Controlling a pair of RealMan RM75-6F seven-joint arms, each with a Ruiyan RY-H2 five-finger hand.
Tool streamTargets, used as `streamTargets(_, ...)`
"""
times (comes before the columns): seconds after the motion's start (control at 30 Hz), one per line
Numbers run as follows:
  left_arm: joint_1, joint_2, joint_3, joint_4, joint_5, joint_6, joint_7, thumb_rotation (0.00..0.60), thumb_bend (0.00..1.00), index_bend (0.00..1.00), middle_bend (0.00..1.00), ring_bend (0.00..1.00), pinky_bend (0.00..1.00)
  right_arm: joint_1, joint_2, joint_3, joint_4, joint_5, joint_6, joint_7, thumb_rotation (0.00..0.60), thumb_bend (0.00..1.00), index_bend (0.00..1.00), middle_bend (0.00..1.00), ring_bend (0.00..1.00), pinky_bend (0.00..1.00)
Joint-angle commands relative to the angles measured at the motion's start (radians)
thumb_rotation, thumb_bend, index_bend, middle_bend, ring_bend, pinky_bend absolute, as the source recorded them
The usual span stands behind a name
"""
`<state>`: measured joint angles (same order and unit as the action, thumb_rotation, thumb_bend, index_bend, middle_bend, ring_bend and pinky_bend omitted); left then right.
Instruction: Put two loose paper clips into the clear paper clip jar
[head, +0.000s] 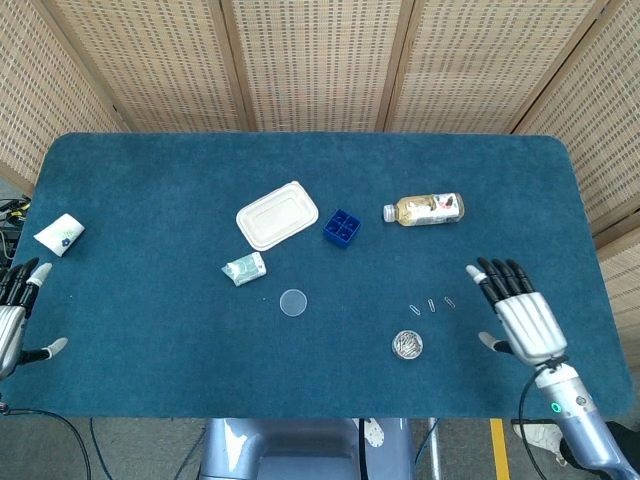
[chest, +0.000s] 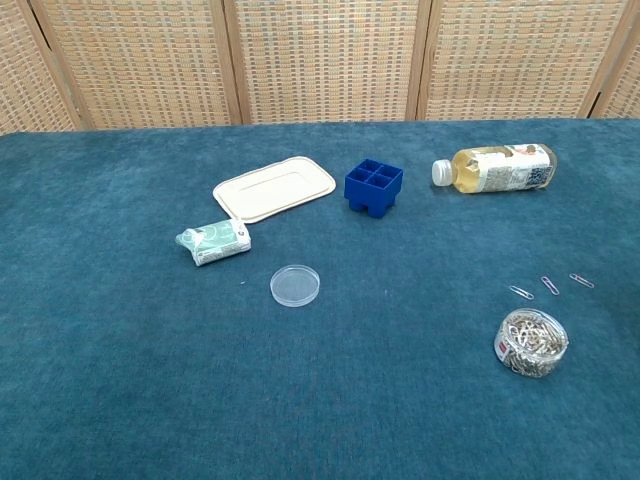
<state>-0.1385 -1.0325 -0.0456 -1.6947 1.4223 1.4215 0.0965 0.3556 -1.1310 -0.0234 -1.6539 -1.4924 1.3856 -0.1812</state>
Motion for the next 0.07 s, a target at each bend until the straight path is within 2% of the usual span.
streamTargets(0.03, 0.013, -0.005, 0.009, 0.004, 0.022, 0.022, -0.007, 0.6, 0.07, 0.0, 0.0, 0.0, 0.0, -0.09, -0.004, -0.005, 0.037, 0.018, 0.096, -0.003, 0.6, 0.0, 0.0, 0.0, 0.0, 0.0)
streamTargets(0.07, 0.017, -0.007, 0.011, 0.005, 0.029, 0.03, -0.01, 0.6, 0.07, 0.0, 0.0, 0.0, 0.0, -0.103, -0.005, -0.005, 0.036, 0.021, 0.107, -0.001, 0.6, 0.0, 0.0, 0.0, 0.0, 0.0)
